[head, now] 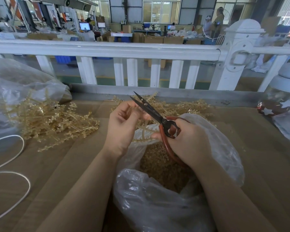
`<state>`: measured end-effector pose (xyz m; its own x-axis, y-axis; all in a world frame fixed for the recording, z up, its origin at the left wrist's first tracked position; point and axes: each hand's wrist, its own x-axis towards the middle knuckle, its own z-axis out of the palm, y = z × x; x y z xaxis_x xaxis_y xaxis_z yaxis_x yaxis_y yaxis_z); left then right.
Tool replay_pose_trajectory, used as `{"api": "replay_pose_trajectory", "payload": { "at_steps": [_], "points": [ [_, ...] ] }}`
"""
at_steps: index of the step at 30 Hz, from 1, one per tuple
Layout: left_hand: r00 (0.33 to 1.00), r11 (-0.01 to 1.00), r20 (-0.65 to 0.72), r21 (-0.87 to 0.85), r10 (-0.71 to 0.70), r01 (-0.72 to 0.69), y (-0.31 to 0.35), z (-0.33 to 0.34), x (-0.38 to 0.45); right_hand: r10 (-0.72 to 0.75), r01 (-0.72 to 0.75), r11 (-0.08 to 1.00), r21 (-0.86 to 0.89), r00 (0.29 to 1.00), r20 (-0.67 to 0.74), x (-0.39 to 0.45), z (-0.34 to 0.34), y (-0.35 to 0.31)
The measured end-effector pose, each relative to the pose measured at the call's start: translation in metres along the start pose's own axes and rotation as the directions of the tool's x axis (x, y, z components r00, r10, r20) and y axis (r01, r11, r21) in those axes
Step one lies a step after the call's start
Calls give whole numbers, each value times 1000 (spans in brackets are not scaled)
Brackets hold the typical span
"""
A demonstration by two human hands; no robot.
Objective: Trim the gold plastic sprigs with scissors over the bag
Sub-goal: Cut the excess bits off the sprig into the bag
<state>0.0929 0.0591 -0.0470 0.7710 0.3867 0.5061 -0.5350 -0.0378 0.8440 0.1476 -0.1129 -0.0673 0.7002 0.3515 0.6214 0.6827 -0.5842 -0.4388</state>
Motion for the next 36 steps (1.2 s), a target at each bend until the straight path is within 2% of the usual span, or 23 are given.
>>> {"api": "replay_pose_trajectory", "payload": {
  "at_steps": [9,23,36],
  "points": [
    [999,999,49,43,13,-15,0,2,-2,12,-12,1000,0,999,-32,-1,-3,-4],
    [998,1000,55,29,6,-8,1,2,-1,54,-57,996,66,997,46,0,-3,-5],
    [993,999,115,47,6,-12,0,3,-2,109,-119,987,108,989,99,-1,-2,-6]
  ]
}}
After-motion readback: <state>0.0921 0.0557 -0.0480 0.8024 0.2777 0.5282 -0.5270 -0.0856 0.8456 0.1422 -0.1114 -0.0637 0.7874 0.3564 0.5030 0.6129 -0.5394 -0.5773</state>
